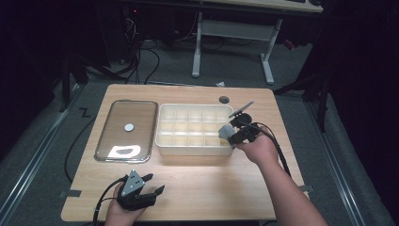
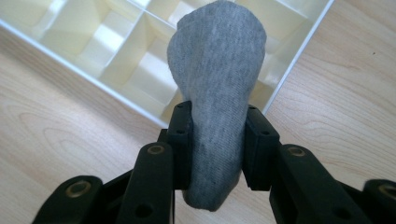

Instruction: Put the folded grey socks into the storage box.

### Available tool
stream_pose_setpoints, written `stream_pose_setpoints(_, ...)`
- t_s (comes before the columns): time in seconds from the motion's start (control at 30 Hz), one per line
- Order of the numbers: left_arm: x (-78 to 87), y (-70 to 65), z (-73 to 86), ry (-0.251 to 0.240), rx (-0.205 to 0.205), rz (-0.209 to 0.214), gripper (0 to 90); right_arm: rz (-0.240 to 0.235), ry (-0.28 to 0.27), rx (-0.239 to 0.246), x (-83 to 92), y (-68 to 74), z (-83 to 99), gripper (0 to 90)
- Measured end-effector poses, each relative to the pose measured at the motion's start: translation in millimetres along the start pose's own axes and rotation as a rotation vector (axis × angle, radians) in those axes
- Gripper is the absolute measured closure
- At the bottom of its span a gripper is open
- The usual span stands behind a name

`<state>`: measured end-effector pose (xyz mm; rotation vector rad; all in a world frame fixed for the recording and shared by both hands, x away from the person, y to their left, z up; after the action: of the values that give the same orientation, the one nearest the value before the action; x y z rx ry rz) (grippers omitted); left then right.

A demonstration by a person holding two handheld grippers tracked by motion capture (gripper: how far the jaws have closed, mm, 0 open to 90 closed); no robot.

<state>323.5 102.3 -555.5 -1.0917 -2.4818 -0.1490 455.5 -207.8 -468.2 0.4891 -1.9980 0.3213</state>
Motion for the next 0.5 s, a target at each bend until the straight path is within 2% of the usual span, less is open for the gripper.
stream_pose_setpoints(0.2,0.9,0.7,0.0,-0.004,0.000,0.001,37.7,0.040,0.082,-0.024,-17.5,-5.2,-4.5,69.4)
stream_pose_setpoints(0.5,0.3,-0.9,-0.1,-0.003,-0.007,0.008,37.6,0.074,0.210,0.017,-40.4,-2.2,-8.2,71.5)
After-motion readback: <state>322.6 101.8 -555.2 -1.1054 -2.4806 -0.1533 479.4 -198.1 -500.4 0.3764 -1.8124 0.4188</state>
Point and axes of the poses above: each handheld gripper's, and its own axes: x roughly backward along the jaws, z roughly out of its underside, y roughly to its left, the point moved 7 cm from there along -x, roughly forward along the jaws, and after that the axes turned 7 degrees about -y, right-handed, at the moved point
